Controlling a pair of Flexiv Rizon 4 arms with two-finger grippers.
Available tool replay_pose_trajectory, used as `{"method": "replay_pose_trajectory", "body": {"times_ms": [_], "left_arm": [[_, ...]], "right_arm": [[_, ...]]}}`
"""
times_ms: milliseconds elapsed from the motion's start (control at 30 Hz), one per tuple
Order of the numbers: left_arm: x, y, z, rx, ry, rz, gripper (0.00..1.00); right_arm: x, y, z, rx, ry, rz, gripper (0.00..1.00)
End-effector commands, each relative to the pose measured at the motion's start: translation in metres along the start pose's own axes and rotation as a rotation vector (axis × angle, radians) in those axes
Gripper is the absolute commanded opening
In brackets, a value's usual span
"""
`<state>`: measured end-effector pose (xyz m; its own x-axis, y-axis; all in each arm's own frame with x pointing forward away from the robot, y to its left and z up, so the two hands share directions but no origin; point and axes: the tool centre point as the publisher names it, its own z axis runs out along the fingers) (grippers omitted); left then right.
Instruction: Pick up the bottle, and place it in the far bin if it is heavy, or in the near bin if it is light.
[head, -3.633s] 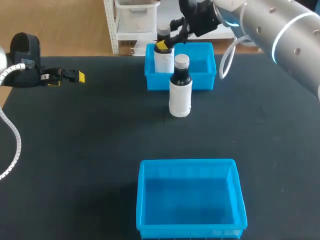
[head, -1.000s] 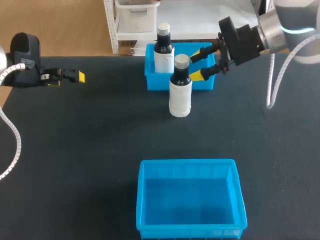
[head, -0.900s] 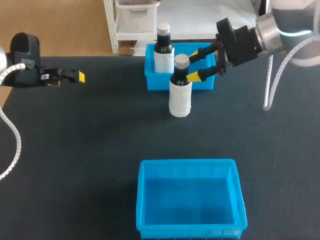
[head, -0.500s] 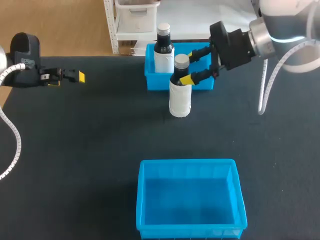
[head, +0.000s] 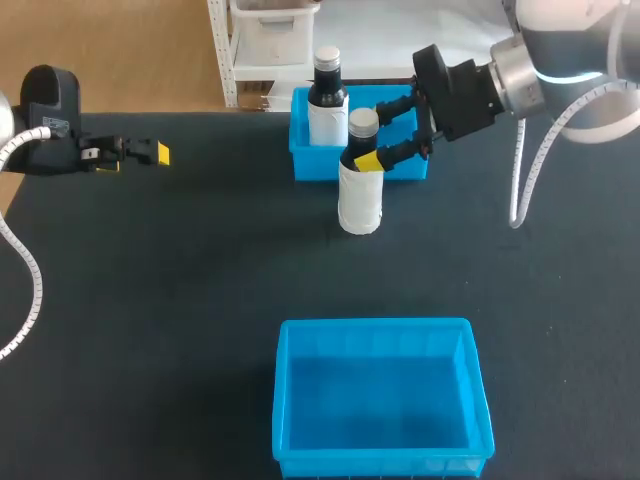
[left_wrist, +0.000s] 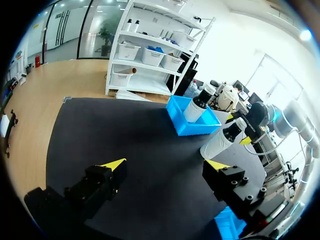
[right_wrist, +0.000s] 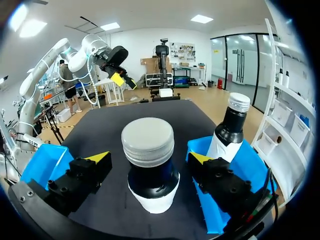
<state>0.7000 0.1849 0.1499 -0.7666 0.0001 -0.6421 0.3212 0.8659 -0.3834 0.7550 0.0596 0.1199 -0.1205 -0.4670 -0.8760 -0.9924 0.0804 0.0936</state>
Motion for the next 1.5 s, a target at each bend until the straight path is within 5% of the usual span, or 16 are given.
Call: {"method": "replay_pose_trajectory", "body": {"times_ms": [33, 267, 667, 900, 1100, 1433, 1500], "left_arm": [[0.0, 0.0, 0.0, 0.0, 0.0, 0.0, 1.0], [0.0, 0.0, 0.0, 0.0, 0.0, 0.0, 1.0], [0.0, 0.0, 0.0, 0.0, 0.0, 0.0, 1.0], [0.0, 0.0, 0.0, 0.0, 0.0, 0.0, 1.0], [0.0, 0.0, 0.0, 0.0, 0.0, 0.0, 1.0], [0.0, 0.0, 0.0, 0.0, 0.0, 0.0, 1.0], [0.0, 0.0, 0.0, 0.0, 0.0, 0.0, 1.0]], "right_arm": [[0.0, -0.002, 0.001, -0.005, 0.0, 0.0, 1.0], [-0.001, -0.002, 0.001, -0.004, -0.001, -0.002, 1.0], [-0.002, -0.003, 0.005, -0.012, 0.001, -0.004, 0.75], [-0.001, -0.003, 0.007, -0.018, 0.004, -0.004, 0.52], [-0.001, -0.002, 0.007, -0.018, 0.004, -0.004, 0.46], [-0.009, 0.0, 0.0, -0.007, 0.001, -0.015, 0.01], [-0.015, 0.001, -0.003, -0.002, 0.002, -0.021, 0.0]]}}
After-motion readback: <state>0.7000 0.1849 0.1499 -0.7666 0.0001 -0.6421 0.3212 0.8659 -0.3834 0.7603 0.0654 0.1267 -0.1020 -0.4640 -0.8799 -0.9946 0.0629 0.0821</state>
